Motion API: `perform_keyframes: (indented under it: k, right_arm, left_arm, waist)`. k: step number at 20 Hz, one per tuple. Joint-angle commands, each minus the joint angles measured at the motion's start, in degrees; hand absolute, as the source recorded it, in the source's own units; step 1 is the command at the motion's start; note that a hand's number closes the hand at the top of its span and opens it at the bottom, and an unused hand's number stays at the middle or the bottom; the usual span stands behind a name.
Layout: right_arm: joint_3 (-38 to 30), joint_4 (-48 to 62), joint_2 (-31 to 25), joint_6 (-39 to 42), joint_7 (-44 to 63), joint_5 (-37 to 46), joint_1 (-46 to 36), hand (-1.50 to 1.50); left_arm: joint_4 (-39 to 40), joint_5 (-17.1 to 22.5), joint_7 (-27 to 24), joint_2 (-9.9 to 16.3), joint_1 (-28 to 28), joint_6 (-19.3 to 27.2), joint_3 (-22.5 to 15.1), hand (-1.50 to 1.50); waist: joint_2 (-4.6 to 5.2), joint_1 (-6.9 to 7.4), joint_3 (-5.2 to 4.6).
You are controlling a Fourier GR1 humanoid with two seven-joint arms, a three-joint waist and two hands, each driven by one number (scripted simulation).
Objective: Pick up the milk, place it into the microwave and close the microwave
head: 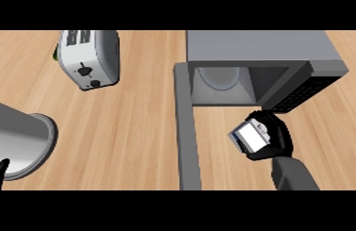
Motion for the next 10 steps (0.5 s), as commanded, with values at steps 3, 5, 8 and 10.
perform_keyframes:
  k: [3, 5, 8, 10]
  right_arm:
    - [6.48, -23.68, 3.30, -0.23, 11.02, -0.42, 11.03, 1.50]
    - [10.39, -30.86, 5.41, -3.47, 15.70, -2.37, 14.12, 1.50]
    - [13.09, -42.50, 5.50, -5.32, 22.61, -3.85, 20.33, 1.50]
    - [17.60, -50.26, 5.54, -9.75, 28.58, -5.59, 23.29, 1.50]
  left_arm:
    - [-0.52, 1.87, -1.21, -0.09, 3.52, -2.39, 1.55, -1.50]
    - [1.08, 4.23, 0.18, 1.80, 0.12, -1.79, 4.28, -1.50]
    - [-1.60, 3.75, 0.85, -0.22, 1.51, -2.33, 1.87, -1.50]
    - [0.31, 3.10, -0.73, 0.42, 1.68, -3.03, 3.34, -1.50]
  waist:
    - [-0.36, -0.90, -0.11]
    - [-0.18, -0.75, -0.07]
    - [0.08, -0.12, 0.02]
    - [0.01, -0.20, -0.01]
